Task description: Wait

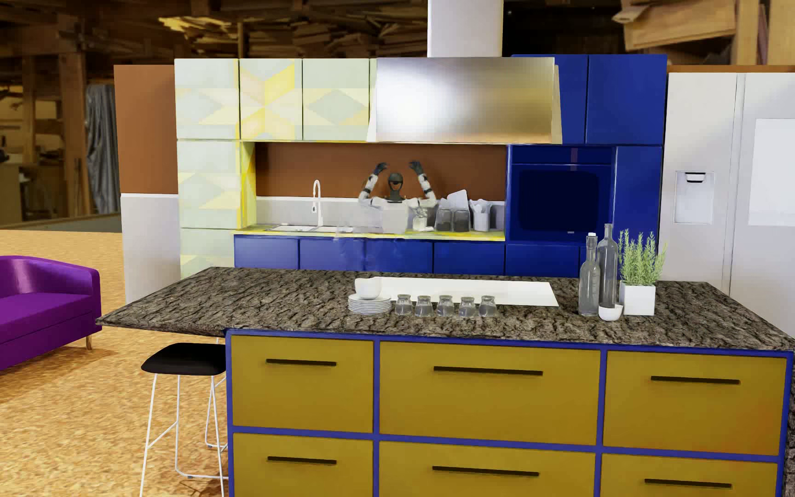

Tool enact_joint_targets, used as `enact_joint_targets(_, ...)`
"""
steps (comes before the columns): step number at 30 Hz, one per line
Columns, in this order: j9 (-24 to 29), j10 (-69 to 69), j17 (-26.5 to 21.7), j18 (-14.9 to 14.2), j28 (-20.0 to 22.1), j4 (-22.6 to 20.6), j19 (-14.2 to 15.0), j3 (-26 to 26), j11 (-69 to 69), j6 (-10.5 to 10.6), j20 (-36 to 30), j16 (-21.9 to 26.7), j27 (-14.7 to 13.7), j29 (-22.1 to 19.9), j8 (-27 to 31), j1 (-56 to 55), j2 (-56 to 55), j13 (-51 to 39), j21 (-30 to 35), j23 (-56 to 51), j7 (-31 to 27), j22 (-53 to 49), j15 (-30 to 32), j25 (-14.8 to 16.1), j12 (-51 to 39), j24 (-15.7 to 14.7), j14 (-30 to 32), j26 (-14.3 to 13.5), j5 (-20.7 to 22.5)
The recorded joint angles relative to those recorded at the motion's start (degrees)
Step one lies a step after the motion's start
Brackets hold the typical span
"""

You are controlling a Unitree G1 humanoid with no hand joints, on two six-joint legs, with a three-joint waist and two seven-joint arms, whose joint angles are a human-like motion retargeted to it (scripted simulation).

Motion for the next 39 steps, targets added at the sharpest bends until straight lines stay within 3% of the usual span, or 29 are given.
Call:
enact_joint_targets(8,0.38,0.42,9.9,0.0,0.0,-0.06,0.0,-0.67,-0.14,0.12,10.65,-10.57,0.0,0.0,0.0,-0.13,-0.15,23.54,-11.95,-8.39,0.0,-7.05,1.13,0.0,22.99,0.0,-0.85,0.0,-0.61)
enact_joint_targets(12,0.27,0.56,15.45,0.0,0.0,-0.31,0.0,-0.74,-0.11,0.06,11.53,-16.19,0.0,0.0,0.0,0.0,-0.25,32.84,-17.99,-9.27,0.0,-9.43,2.02,0.0,32.02,0.0,-1.36,0.0,-1.1)
enact_joint_targets(15,-0.09,0.72,18.33,0.0,0.0,-0.51,0.0,-0.81,-0.04,0.24,10.2,-19.3,0.0,0.0,0.0,0.06,-0.31,39.54,-18.26,-11.15,0.0,-11.57,2.68,0.0,38.91,0.0,-1.66,0.0,-1.35)
enact_joint_targets(26,-0.7,0.86,25.69,0.0,0.0,-0.46,0.0,-0.96,-0.05,0.77,2.72,-24.93,0.0,0.0,0.0,-0.04,-0.46,62.71,-10.54,-16.31,0.0,-15.96,2.98,0.0,62.47,0.0,-1.96,0.0,-1.71)
enact_joint_targets(30,-0.5,0.48,25.85,0.0,0.0,-0.37,0.0,-0.72,0.05,0.6,0.05,-26.23,0.0,0.0,0.0,-0.14,-0.69,66.52,-5.36,-15.93,0.0,-10.39,2.52,0.0,66.52,0.0,-1.18,0.0,-1.73)
enact_joint_targets(34,0.17,-0.09,23.87,0.0,0.0,-0.39,0.0,-0.79,-0.1,-0.14,-1.03,-26.43,0.0,0.0,0.0,0.58,0.06,67.87,2.95,-10.06,0.0,-2.08,2.32,0.0,66.89,0.0,-0.66,0.0,-1.88)
enact_joint_targets(39,0.86,0.47,24.63,0.0,0.0,-0.23,0.0,-1.0,-0.19,-1.38,-2.28,-26.22,0.0,0.0,0.0,0.47,0.16,68.49,8.45,-2.27,0.0,6.39,2.33,0.0,67.23,0.0,-0.72,0.0,-1.79)
